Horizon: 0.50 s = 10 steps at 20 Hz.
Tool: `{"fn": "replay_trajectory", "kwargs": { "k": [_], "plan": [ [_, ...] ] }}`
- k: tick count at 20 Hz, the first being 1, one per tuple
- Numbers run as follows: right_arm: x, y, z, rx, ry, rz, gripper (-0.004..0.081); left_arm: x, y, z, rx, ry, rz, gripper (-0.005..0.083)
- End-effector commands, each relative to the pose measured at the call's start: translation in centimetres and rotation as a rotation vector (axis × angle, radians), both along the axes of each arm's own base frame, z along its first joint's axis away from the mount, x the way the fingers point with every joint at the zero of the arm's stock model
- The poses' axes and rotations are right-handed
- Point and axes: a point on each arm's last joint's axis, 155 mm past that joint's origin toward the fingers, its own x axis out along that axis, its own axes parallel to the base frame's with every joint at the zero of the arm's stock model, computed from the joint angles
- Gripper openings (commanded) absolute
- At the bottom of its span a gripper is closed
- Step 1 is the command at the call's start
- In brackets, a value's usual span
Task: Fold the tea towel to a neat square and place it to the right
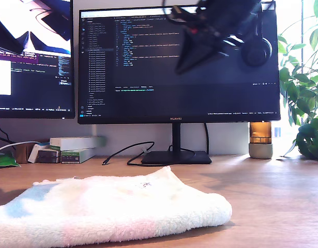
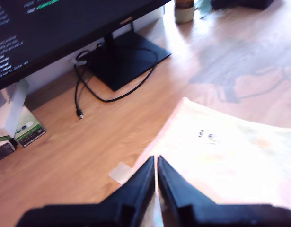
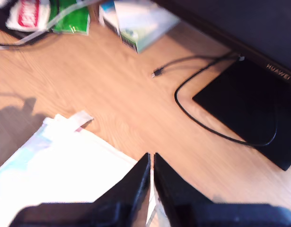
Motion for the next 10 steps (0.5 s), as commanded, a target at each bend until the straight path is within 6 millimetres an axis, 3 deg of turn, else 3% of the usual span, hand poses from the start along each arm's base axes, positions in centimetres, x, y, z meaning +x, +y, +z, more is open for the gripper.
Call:
{"fn": "replay_trajectory", "kwargs": {
  "k": [1,6,10],
  "plan": [
    [-1.5,-0.3,-0.9,0.031,-0.010,0.022,-0.0011,-0.9,0.1,-1.0,0.002,0.015,-0.005,-0.0021],
    [-7.3,-0.3,-3.1,0.024,-0.060,0.196,-0.0011,-5.6,-2.3,-3.9,0.064,0.141,-0.171,-0.0021],
    [-13.7,1.8,-7.1,-0.175,-0.063,0.510,-0.0011,-9.6,-5.0,-6.7,0.159,0.241,-0.351,-0.0021]
  ]
}}
